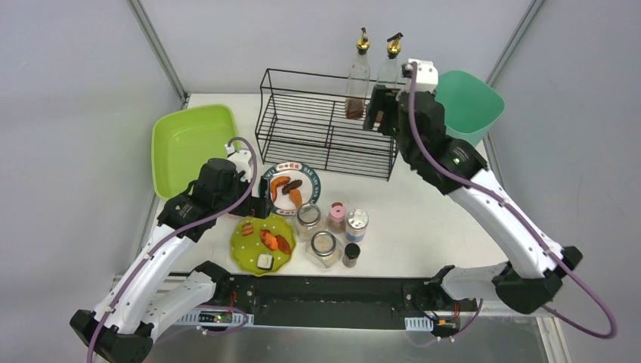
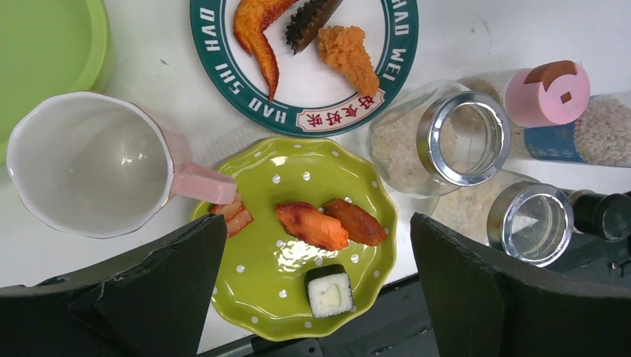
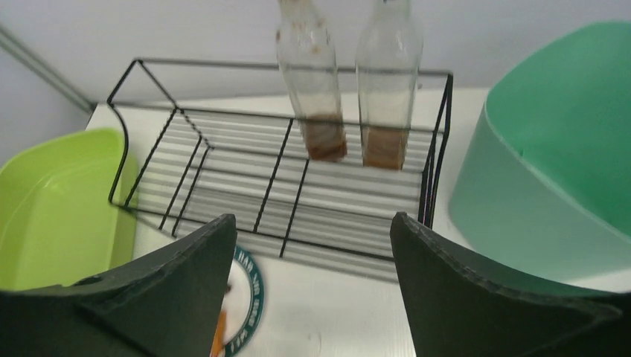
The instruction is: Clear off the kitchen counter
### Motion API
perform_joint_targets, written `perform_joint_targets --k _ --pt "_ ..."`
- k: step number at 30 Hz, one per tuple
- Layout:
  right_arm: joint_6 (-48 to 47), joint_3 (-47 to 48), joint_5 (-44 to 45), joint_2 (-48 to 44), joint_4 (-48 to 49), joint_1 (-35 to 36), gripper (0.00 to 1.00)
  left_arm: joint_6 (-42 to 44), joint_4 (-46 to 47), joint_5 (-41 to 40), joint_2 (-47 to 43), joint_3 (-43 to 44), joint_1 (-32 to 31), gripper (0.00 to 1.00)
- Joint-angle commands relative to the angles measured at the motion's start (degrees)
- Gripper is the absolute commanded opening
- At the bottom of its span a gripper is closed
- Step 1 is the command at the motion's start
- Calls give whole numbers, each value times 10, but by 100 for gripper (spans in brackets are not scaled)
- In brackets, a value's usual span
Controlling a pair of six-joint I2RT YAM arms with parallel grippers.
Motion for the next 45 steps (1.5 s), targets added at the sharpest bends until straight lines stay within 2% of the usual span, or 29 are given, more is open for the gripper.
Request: perform_joint_targets --k 1,10,15,19,28,42,45 --pt "81 -67 -60 -71 -110 16 79 -4 2 -7 -2 -7 -4 100" --pt "141 -231 -144 -163 -199 59 84 -4 2 -5 4 -7 -3 100" --pt "175 -279 -173 -177 -195 91 90 -4 1 -5 2 -7 -3 100" --pt "199 -307 -165 -174 -185 117 98 -5 1 -5 2 -7 -3 100" --pt "226 -321 -141 -127 -167 166 99 -5 1 -1 2 -7 -3 100" --pt "239 -326 -110 -59 -175 192 99 -6 1 5 1 -6 -3 100" --pt "241 -324 -92 -48 -188 201 96 -6 1 5 1 -6 -3 100"
